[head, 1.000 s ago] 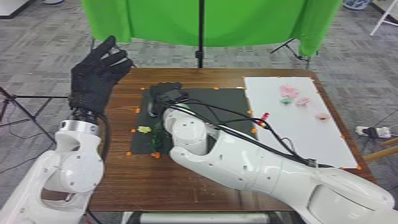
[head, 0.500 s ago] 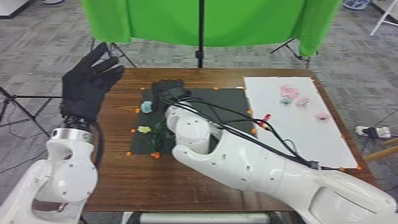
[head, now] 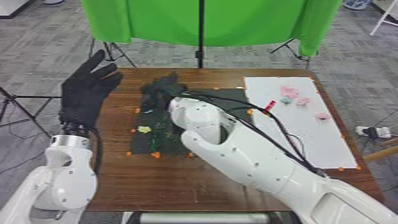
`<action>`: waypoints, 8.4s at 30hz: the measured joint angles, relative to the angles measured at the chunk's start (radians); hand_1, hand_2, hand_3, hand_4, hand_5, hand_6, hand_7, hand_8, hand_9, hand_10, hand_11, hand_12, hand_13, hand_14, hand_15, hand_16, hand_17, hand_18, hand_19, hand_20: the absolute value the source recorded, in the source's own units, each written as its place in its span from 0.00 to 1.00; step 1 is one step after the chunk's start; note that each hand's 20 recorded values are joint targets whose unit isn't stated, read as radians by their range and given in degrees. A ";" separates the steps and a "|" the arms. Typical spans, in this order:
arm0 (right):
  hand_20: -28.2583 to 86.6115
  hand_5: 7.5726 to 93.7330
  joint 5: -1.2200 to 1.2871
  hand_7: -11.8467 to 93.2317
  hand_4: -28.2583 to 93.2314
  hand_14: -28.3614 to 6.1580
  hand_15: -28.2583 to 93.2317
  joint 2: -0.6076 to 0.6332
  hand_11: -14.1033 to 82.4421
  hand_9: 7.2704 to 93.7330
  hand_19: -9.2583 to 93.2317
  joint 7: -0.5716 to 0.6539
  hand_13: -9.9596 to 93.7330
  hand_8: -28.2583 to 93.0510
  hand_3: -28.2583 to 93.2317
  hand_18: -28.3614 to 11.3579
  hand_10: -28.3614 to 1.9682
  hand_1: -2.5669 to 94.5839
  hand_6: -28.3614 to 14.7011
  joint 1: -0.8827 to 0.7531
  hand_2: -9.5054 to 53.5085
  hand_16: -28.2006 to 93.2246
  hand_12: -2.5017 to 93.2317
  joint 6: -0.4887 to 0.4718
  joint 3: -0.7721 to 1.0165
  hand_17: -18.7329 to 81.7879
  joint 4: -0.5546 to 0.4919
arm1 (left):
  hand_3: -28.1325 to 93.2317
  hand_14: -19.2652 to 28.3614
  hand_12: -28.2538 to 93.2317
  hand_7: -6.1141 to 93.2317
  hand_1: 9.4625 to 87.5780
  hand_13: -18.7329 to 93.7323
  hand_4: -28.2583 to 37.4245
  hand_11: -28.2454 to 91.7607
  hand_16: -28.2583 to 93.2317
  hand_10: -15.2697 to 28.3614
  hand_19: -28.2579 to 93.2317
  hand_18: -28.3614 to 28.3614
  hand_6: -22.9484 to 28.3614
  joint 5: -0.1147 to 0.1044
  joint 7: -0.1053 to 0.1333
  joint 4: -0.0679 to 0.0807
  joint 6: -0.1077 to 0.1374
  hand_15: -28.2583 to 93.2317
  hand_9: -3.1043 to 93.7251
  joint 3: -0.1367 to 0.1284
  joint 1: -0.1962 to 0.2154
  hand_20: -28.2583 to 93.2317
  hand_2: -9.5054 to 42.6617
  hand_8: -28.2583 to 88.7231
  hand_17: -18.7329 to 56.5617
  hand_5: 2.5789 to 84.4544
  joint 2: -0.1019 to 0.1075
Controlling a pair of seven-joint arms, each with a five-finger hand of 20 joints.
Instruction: Arrange flowers
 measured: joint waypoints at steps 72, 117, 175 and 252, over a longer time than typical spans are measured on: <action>0.81 0.36 0.444 0.22 0.03 0.10 0.88 0.486 0.43 0.42 0.86 0.434 0.41 0.15 0.90 0.05 0.10 0.23 0.64 -0.462 0.23 0.27 0.18 0.318 0.652 0.27 -0.594 | 0.87 0.97 0.32 0.16 0.18 0.39 0.02 0.44 0.16 0.79 0.70 0.96 0.60 -0.057 0.132 -0.102 0.056 0.67 0.39 -0.175 0.344 0.34 0.37 0.16 0.13 0.44 -0.039; 0.72 0.95 0.093 0.24 0.00 0.69 0.80 0.798 0.35 1.00 1.00 0.673 0.87 0.25 0.74 0.16 0.72 0.65 0.72 -0.370 0.00 0.39 0.33 0.507 0.213 0.55 -0.169 | 0.87 0.97 0.32 0.17 0.18 0.39 0.02 0.45 0.16 0.81 0.70 0.96 0.60 -0.067 0.101 -0.086 0.054 0.68 0.40 -0.149 0.342 0.34 0.37 0.16 0.13 0.44 -0.070; 0.78 0.73 0.042 0.25 0.00 0.54 0.91 0.205 0.59 0.83 1.00 0.296 0.73 0.13 0.87 0.16 0.60 0.43 0.75 -0.055 0.00 0.38 0.25 0.374 -0.246 0.47 -0.155 | 0.88 0.96 0.32 0.17 0.19 0.40 0.04 0.46 0.16 0.81 0.70 0.96 0.61 -0.046 0.064 -0.063 0.032 0.68 0.40 -0.127 0.264 0.34 0.37 0.16 0.13 0.44 -0.061; 0.76 0.96 0.114 0.25 0.00 0.63 0.86 0.614 0.39 1.00 1.00 0.473 0.81 0.26 0.79 0.14 0.72 0.62 0.71 -0.077 0.00 0.39 0.36 0.628 -0.070 0.51 -0.202 | 0.88 0.96 0.32 0.18 0.20 0.40 0.05 0.46 0.16 0.81 0.71 0.96 0.61 -0.055 0.080 -0.084 0.046 0.68 0.40 -0.141 0.340 0.34 0.37 0.16 0.13 0.44 -0.080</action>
